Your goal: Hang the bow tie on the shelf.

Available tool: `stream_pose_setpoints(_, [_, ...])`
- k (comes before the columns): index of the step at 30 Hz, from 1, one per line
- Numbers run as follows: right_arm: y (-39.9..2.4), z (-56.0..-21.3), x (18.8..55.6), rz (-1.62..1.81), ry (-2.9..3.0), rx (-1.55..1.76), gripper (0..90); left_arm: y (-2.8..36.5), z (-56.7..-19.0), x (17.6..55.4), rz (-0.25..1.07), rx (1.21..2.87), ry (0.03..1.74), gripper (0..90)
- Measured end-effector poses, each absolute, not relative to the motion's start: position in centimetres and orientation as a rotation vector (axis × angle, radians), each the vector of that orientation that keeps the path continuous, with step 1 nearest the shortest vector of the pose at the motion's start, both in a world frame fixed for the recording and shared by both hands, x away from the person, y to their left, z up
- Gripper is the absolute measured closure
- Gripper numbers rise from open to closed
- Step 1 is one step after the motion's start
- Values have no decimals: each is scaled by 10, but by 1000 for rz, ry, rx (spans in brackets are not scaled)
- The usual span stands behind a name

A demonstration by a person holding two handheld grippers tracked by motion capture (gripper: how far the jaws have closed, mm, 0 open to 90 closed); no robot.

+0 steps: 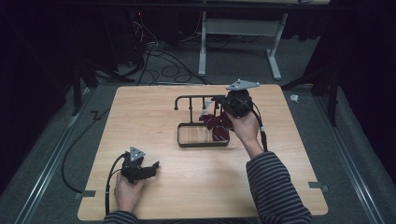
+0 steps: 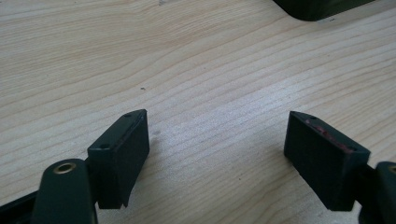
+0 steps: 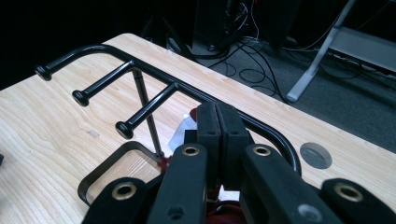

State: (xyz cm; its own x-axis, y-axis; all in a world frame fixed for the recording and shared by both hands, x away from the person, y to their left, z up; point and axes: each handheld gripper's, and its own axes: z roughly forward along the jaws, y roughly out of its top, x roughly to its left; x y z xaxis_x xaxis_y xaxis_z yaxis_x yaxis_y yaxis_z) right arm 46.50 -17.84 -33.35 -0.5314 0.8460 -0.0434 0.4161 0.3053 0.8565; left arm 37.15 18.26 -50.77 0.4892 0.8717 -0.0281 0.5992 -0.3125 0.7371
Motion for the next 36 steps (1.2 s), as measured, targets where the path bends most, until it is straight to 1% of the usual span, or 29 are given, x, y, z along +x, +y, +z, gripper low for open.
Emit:
stream_pose_setpoints(11, [-177,-334,466,1146,2092,1122,900,183,-508,371,497,2035,1207,228])
stream_pose_setpoints(15, [-177,-335,466,1150,2099,1124,876,183,-508,371,496,2036,1208,228])
stream_pose_setpoints(22, [-177,-334,465,1155,2106,1116,865,183,-508,371,498,2035,1207,228])
stream_pose_setpoints(25, [-177,-333,462,1167,2106,1111,846,183,-508,371,498,2035,1207,228])
stream_pose_setpoints(36, [-189,-328,450,1195,2095,1099,830,183,-508,371,499,2036,1206,228])
